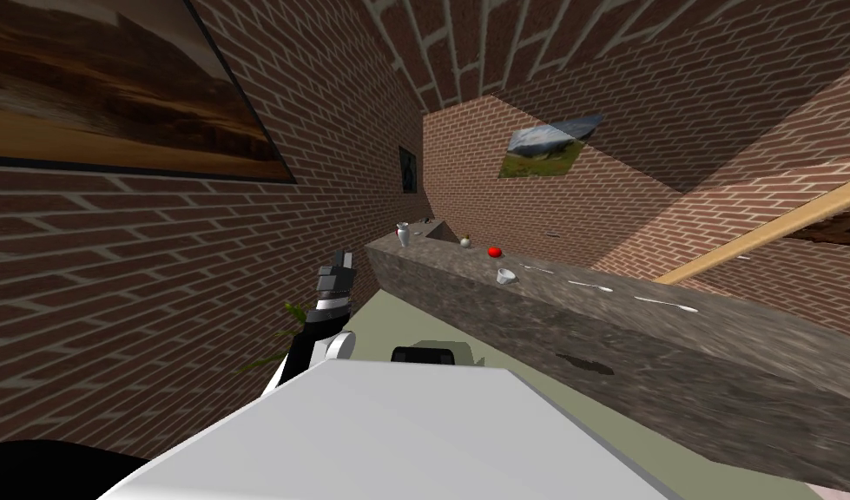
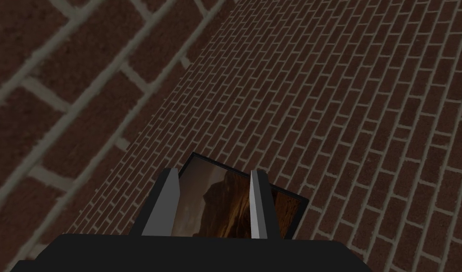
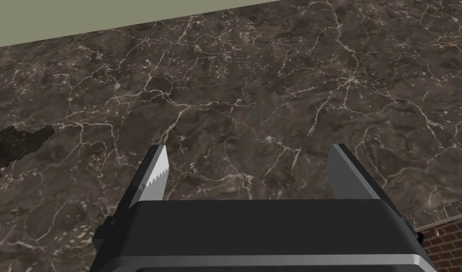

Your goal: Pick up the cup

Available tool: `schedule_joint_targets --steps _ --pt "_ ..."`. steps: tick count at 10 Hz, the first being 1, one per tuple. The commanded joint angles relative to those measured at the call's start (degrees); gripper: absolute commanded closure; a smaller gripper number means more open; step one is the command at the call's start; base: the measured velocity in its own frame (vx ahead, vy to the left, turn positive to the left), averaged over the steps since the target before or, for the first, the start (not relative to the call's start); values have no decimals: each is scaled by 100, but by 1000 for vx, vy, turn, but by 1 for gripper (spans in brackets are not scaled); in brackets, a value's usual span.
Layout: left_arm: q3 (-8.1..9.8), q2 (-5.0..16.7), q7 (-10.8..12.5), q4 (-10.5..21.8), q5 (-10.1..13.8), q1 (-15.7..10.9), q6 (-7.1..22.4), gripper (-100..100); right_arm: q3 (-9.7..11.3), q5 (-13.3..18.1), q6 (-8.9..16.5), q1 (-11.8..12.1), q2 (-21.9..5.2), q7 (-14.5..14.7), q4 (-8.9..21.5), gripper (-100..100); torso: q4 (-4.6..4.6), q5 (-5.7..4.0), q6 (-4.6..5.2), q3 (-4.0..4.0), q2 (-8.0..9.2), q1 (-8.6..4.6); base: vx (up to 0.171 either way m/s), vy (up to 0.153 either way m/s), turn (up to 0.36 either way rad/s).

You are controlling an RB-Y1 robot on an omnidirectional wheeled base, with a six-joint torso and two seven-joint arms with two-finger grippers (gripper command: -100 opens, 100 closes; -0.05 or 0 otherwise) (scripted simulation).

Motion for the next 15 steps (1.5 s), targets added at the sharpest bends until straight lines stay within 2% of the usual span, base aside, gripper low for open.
schedule_joint_targets --steps 1,2,3,4,5,7,8,9,10,15 --pt "0 0 0 0 0 0 0 0 -73 -53 33 85 -286 57 175 -100 0 0 0 0 0 0 48 54 105" --pt "-1 0 0 0 0 0 0 0 -73 -53 33 85 -430 57 175 -100 -1 0 -4 -4 -8 6 46 55 50" --pt "0 0 0 0 0 0 0 0 -133 -103 29 128 -601 103 381 -100 -2 3 -1 -5 -8 9 56 88 99" --pt "-1 0 0 0 0 0 0 0 -133 -103 29 128 -809 103 381 -100 -3 5 -4 -7 -13 21 56 68 50" --pt "0 0 0 0 0 0 0 0 -197 -152 18 159 -994 150 577 -100 -3 4 -1 -8 -13 16 75 61 114" --pt "0 0 0 0 0 0 0 0 -197 -152 18 159 -1185 150 577 -100 -4 2 -1 -11 -19 8 51 30 17" --pt "0 0 0 0 0 0 0 0 -264 -201 2 182 -1415 197 761 -100 -2 0 1 -4 -7 0 65 51 105" --pt "0 0 0 0 0 0 0 0 -264 -201 2 182 -1542 197 761 -100 -3 0 -5 -9 -16 7 64 42 68" --pt "0 0 0 0 0 0 0 0 -332 -248 -19 197 -1731 244 932 -100 -4 2 0 -9 -15 6 59 49 122" --pt "0 0 0 0 0 0 0 0 -467 -337 -78 208 -2525 337 1229 -100 -6 0 -4 -16 -27 4 72 32 74"
